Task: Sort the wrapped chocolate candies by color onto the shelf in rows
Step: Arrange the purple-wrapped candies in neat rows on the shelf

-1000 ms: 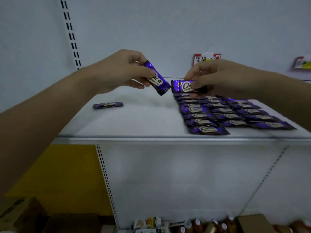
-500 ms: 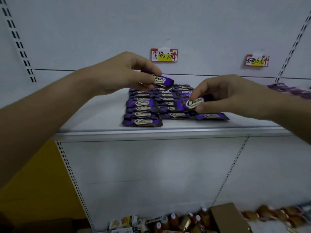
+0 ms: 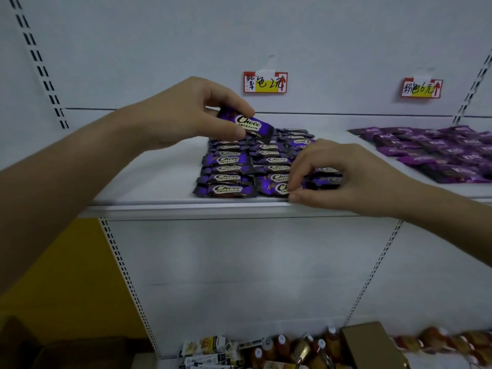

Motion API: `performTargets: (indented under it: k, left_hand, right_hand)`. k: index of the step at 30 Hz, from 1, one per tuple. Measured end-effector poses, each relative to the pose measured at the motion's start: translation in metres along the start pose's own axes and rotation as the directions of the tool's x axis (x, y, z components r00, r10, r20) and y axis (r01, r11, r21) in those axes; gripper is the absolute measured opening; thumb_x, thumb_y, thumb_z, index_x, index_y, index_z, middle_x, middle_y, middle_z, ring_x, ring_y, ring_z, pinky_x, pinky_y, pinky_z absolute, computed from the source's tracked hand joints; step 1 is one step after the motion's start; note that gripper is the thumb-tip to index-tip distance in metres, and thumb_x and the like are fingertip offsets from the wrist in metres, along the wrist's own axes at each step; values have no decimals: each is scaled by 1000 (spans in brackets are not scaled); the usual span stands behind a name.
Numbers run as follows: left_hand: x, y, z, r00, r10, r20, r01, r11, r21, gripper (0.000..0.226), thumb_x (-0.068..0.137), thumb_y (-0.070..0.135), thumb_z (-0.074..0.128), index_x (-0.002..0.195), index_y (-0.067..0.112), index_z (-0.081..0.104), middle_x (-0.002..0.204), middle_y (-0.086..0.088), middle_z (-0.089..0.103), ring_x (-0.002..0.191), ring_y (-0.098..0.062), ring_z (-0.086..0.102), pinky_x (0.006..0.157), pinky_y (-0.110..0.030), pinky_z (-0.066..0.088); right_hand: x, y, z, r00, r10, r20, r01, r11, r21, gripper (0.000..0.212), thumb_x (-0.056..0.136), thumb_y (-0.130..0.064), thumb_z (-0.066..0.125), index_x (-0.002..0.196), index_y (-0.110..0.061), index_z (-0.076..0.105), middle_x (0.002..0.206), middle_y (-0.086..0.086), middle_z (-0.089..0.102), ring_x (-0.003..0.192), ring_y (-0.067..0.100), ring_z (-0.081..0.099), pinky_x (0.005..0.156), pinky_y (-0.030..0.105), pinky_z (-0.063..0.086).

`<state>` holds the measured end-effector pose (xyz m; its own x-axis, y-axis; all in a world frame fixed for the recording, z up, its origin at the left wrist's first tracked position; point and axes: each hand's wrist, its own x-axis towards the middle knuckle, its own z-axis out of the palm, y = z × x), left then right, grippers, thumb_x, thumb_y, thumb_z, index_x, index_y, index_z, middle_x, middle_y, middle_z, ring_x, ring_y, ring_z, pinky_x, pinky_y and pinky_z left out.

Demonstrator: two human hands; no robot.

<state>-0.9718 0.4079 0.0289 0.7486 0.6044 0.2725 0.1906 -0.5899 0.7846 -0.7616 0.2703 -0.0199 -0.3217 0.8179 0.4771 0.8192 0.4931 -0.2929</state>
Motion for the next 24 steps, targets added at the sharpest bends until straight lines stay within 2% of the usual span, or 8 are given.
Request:
performTargets:
  k: [5, 8, 11, 12, 14, 17, 21, 24]
  left_hand:
    - [3, 2, 5, 999, 40, 9, -40, 999, -27, 27, 72, 13, 74, 98, 19, 67, 79, 9, 74, 85, -13, 72, 64, -15, 53]
    - [2, 5, 11, 994, 105, -30, -104, 994, 25, 27, 69, 21, 76, 95, 22, 67, 82, 4, 75, 85, -15, 72, 64, -17, 54]
    - [1, 10, 22, 970, 235, -56, -224, 962, 153, 32, 61, 36, 77, 90, 28, 67, 91, -4, 72, 88, -30, 69, 80, -38, 58]
    - [0, 12, 27, 961, 273, -53, -259, 948, 185, 32, 61, 38, 77, 89, 28, 66, 92, -4, 71, 88, -33, 68, 83, -45, 56]
    - [1, 17, 35, 941, 334, -44, -314, 916, 249, 30, 65, 38, 79, 89, 26, 66, 90, -1, 70, 83, -30, 67, 81, -47, 53]
    - [4, 20, 47, 911, 409, -45, -371, 863, 343, 33, 69, 41, 81, 89, 20, 66, 84, 8, 67, 75, -18, 66, 76, -42, 53]
    - [6, 22, 59, 897, 439, -47, -399, 852, 338, 33, 71, 37, 80, 84, 13, 62, 82, 6, 68, 72, -10, 64, 73, -37, 52]
    - [9, 25, 69, 893, 449, -29, -419, 852, 316, 30, 72, 36, 78, 82, 14, 60, 85, 2, 70, 75, -11, 65, 73, -37, 53]
  right_hand:
    - [3, -2, 1, 1000, -11, -1, 11, 1000, -2, 20, 77, -43, 65, 81, -24, 71, 86, -6, 67, 87, 13, 60, 78, 37, 47]
    - [7, -3, -8, 987, 118, -113, -107, 989, 101, 22, 77, -46, 65, 80, -25, 66, 83, -6, 65, 80, 14, 61, 76, 35, 49]
    - [14, 6, -21, 926, 318, -203, -261, 928, 265, 18, 82, -38, 68, 95, -28, 60, 94, -7, 67, 78, 18, 62, 74, 39, 51]
    - [16, 8, -25, 915, 368, -164, -301, 895, 328, 21, 84, -35, 67, 103, -29, 59, 100, -6, 67, 80, 17, 63, 79, 41, 52]
    - [18, 10, -30, 908, 414, -68, -344, 828, 443, 31, 83, -33, 65, 113, -28, 58, 105, -1, 70, 86, 12, 66, 88, 40, 53]
    - [16, 4, -36, 934, 356, -30, -308, 845, 436, 39, 70, -33, 68, 108, -25, 64, 97, -6, 72, 89, 9, 67, 84, 29, 52]
    - [3, -1, -43, 961, 269, -69, -230, 911, 343, 26, 66, -30, 70, 90, -20, 70, 89, 4, 72, 85, 25, 66, 87, 38, 51]
    - [-8, 1, -46, 968, 240, -70, -212, 935, 284, 27, 66, -35, 72, 89, -21, 69, 90, 2, 72, 86, 21, 66, 87, 40, 53]
